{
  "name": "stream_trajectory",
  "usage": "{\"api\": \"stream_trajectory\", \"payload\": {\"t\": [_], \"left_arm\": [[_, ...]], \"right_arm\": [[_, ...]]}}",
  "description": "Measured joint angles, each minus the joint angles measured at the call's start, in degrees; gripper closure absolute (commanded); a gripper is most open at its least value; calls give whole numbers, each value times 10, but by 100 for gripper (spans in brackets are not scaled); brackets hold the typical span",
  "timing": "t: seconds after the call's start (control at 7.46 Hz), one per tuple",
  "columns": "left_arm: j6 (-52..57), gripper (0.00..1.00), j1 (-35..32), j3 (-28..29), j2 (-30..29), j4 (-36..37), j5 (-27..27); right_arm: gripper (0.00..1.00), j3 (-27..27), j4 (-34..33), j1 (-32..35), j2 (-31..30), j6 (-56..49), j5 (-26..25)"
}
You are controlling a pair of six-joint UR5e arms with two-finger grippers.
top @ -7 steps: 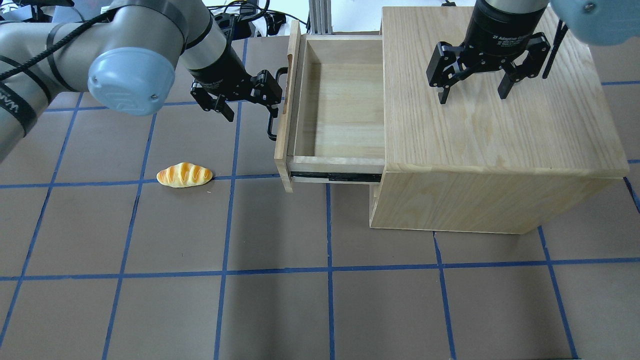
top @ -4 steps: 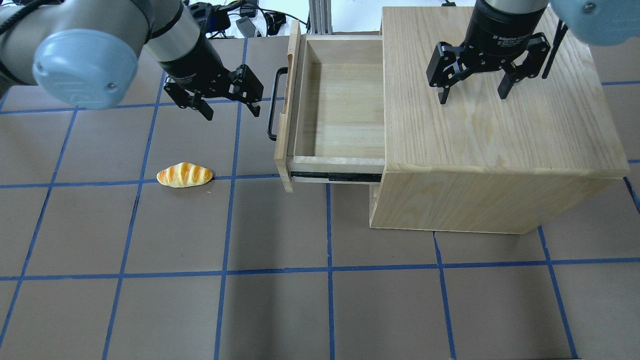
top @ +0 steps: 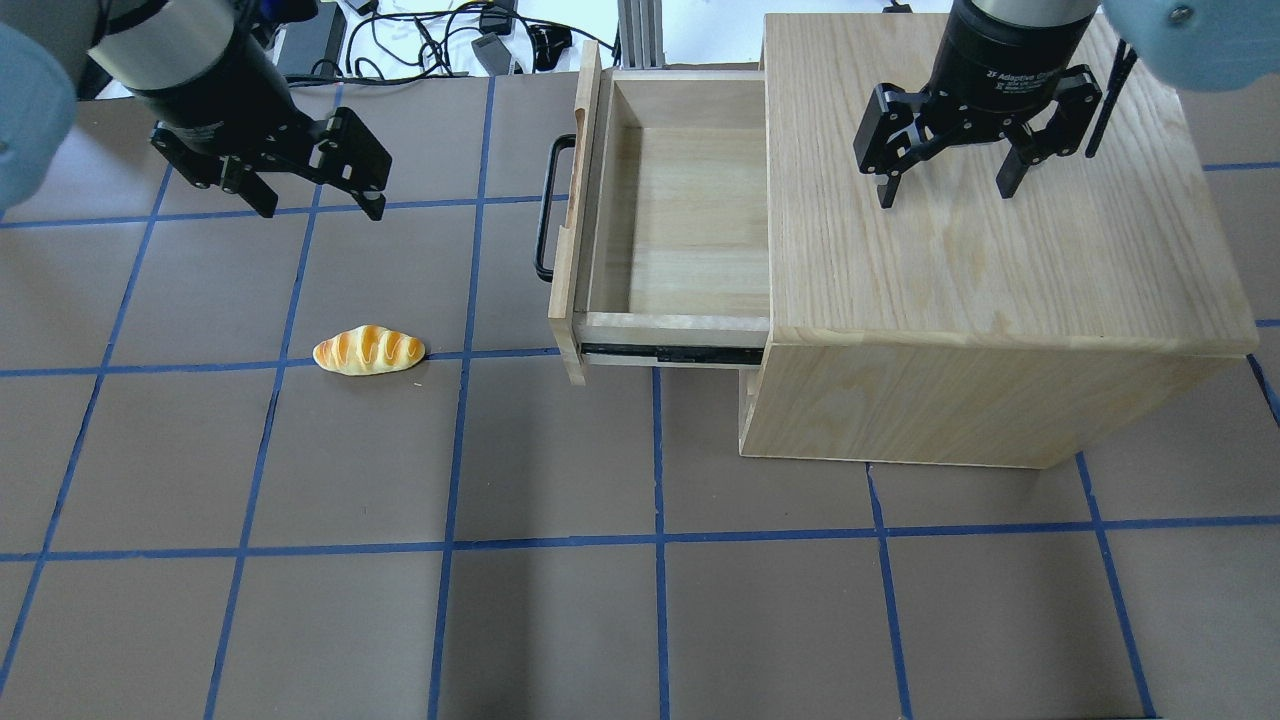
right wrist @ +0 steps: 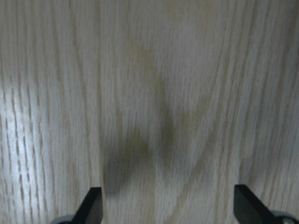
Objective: Open upper drawer
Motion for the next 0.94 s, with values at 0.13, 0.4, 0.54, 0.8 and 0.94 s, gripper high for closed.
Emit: {"api": "stream_trajectory", "payload": {"t": [0.13,0.4,0.54,0.8,0.94], "left_arm": [[-13,0,-3,0,2,-2,16],[-26,0,-10,1,2,-3,24],[-29,0,-11,1,1,-3,20],[-32,0,-12,1,-3,-1,2],[-33,0,-12,0,-4,-1,0]], "right_arm": [[0,0,0,0,0,0,0],[0,0,0,0,0,0,0],[0,0,0,1,0,0,0],[0,0,0,0,0,0,0],[0,0,0,0,0,0,0]]}}
